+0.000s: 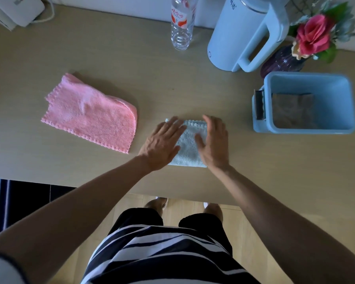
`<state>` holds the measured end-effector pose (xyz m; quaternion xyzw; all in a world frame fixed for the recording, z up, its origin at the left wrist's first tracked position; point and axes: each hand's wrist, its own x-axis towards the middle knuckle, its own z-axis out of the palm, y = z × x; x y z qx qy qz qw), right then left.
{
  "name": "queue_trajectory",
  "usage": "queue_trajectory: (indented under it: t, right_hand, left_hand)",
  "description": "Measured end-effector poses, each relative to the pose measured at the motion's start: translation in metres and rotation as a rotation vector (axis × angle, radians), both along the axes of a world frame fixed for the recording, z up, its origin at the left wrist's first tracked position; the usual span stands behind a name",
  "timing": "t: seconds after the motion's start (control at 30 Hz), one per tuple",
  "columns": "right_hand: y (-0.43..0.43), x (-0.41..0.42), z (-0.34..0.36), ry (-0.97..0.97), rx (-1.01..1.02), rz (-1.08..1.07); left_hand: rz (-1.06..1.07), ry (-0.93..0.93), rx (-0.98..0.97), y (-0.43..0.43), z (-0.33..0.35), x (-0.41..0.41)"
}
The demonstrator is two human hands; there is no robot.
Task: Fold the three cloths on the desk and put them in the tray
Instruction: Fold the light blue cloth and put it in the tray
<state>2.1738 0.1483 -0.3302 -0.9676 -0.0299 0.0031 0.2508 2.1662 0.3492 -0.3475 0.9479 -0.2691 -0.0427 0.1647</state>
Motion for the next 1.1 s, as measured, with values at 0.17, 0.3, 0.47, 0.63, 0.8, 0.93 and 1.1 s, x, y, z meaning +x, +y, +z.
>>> queue_trajectory:
  t: [0.17,0.3,0.47,0.63,0.8,0.93,1.1]
  right_hand:
    - [0.009,-0.036,-0.029,0.159,-0.198,0.223]
    - [-0.005,-0.053,-0.045,0.267,-0.339,0.229]
    - [-0.014,-0.050,-0.037,0.292,-0.382,0.251]
    - [-0.007,-0.055,-0.015,0.289,-0.274,0.096]
    - [-0.011,-0.067,0.011,0.212,-0.120,0.015]
    - [-0.021,-0.067,0.034,0.179,0.037,-0.002]
    - [-0.043,-0.049,0.083,-0.007,0.280,0.011]
  left_hand:
    - [-0.021,0.181,0.198,-0.003,-0.020,-0.009]
    - [0.000,0.211,0.227,0.000,-0.028,-0.011]
    - [0.054,0.191,0.225,-0.007,-0.014,-0.001]
    - [0.064,0.163,0.251,-0.024,0.007,0.025]
    - [0.140,0.258,0.265,-0.034,0.016,0.032]
    - [0.285,0.499,0.146,-0.037,0.029,0.037]
    - [0.384,0.578,-0.119,-0.046,0.068,0.037]
